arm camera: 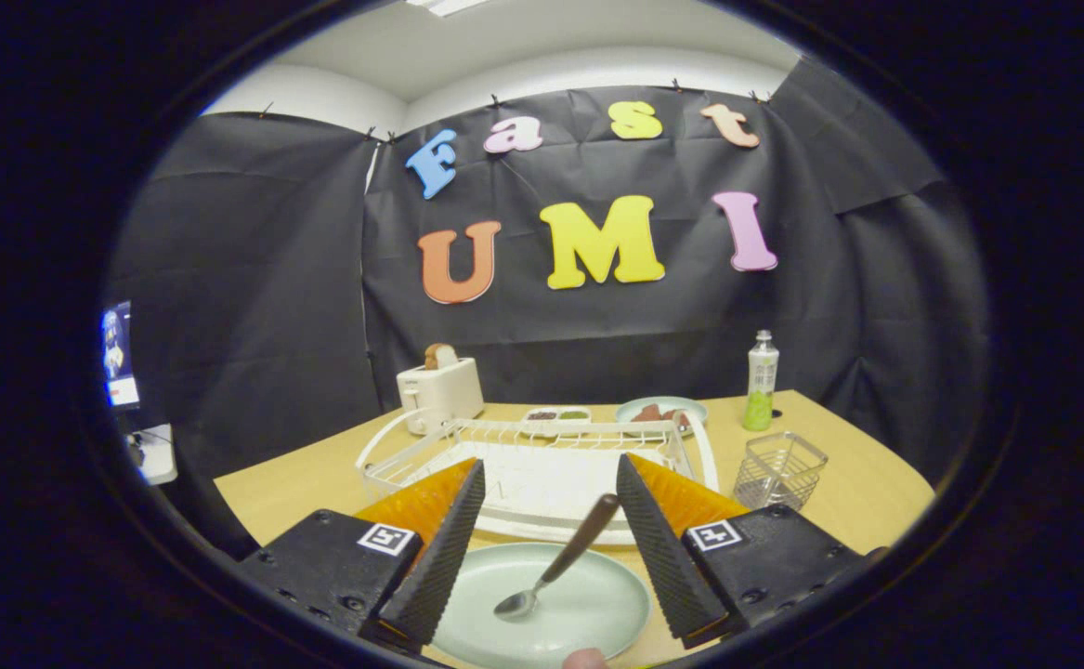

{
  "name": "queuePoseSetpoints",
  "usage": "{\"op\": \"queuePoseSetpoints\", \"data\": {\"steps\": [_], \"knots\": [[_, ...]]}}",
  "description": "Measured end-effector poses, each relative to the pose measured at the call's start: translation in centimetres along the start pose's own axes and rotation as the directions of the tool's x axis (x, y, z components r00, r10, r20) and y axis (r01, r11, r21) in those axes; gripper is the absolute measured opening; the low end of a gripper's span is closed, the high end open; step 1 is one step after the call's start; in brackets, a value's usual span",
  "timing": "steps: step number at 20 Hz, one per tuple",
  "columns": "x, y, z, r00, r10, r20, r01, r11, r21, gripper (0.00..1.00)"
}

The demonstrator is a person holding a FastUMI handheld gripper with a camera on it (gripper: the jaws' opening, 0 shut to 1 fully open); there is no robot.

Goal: Take the plate from the dish rack, then take the spoon from the basket and place it into the plate.

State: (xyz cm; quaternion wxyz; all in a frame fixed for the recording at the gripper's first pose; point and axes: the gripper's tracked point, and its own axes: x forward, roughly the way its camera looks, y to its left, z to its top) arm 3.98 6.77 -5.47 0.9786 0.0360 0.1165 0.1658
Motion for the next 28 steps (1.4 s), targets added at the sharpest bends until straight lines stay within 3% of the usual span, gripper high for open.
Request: {"op": "queuePoseSetpoints", "data": {"steps": [9, 15, 20, 28], "knots": [[-2.2, -2.3, 3.2, 0.987, -0.110, 0.119, 0.118, 0.991, -0.066, 1.00], [-5.2, -3.1, 6.0, 0.948, -0.234, 0.215, 0.253, 0.965, -0.066, 1.00], [-7.7, -1.4, 6.8, 0.920, -0.257, 0.296, 0.285, 0.957, -0.055, 1.00], [-7.5, 2.2, 5.3, 0.928, -0.223, 0.300, 0.245, 0.969, -0.040, 1.00]]}}
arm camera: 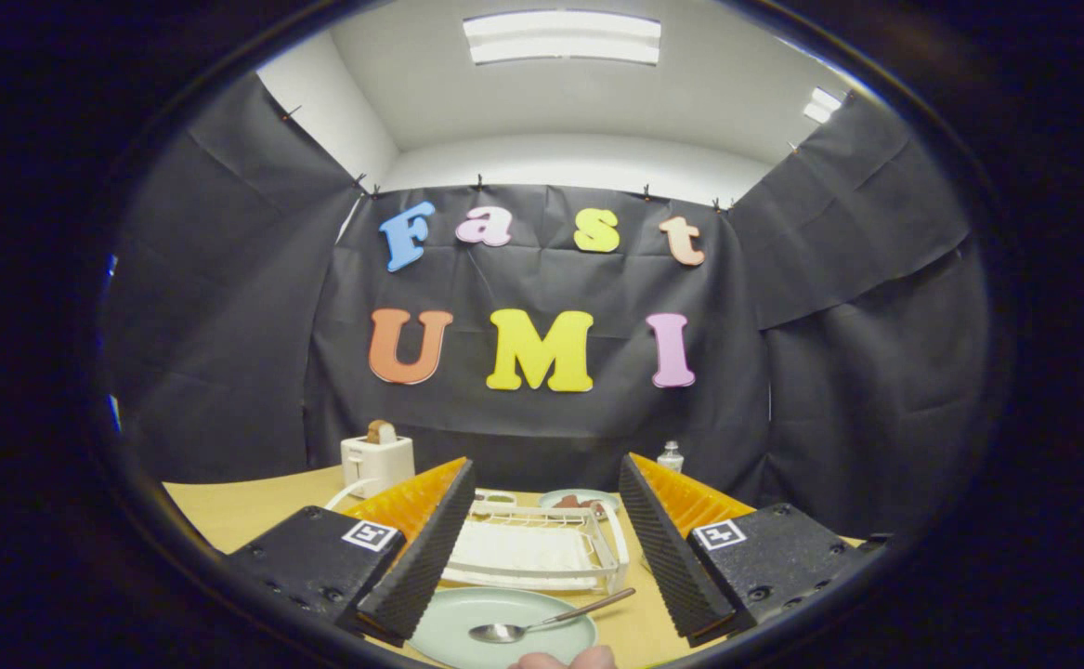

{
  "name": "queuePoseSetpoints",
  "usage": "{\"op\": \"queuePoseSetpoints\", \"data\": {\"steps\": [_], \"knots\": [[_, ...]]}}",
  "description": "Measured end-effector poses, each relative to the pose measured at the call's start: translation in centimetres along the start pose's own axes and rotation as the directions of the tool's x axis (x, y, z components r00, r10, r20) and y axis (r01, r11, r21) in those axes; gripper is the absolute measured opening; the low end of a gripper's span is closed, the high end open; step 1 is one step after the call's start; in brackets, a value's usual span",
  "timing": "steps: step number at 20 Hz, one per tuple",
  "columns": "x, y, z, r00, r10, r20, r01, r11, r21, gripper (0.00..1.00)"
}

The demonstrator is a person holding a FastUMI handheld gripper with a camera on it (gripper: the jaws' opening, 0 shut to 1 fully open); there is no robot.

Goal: Take the plate from the dish rack, then take the spoon from the basket and place it into the plate.

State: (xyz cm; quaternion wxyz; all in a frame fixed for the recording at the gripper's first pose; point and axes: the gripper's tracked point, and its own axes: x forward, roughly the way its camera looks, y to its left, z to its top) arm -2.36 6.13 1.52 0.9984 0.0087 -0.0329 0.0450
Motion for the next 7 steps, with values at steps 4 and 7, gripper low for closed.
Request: {"op": "queuePoseSetpoints", "data": {"steps": [4, 7], "knots": [[0.6, 1.6, -1.7, 0.998, 0.036, -0.043, -0.036, 0.999, 0.001, 1.00], [1.0, 2.0, -2.7, 0.997, 0.043, -0.067, -0.042, 0.999, 0.012, 1.00]]}}
